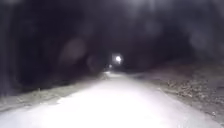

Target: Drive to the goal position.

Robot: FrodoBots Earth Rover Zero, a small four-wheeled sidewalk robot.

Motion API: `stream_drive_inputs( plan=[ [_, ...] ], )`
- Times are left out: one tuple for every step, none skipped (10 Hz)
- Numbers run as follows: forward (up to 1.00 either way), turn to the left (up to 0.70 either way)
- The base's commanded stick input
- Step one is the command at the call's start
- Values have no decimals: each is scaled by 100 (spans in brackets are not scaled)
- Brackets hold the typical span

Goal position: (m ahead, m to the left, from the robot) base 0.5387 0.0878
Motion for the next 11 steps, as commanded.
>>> stream_drive_inputs(
  plan=[
    [0,-54],
    [0,-67],
    [0,-70],
    [0,-70],
    [0,-70],
    [0,-70],
    [0,-70],
    [0,-70],
    [0,-70],
    [0,-70],
    [0,-70]
  ],
)
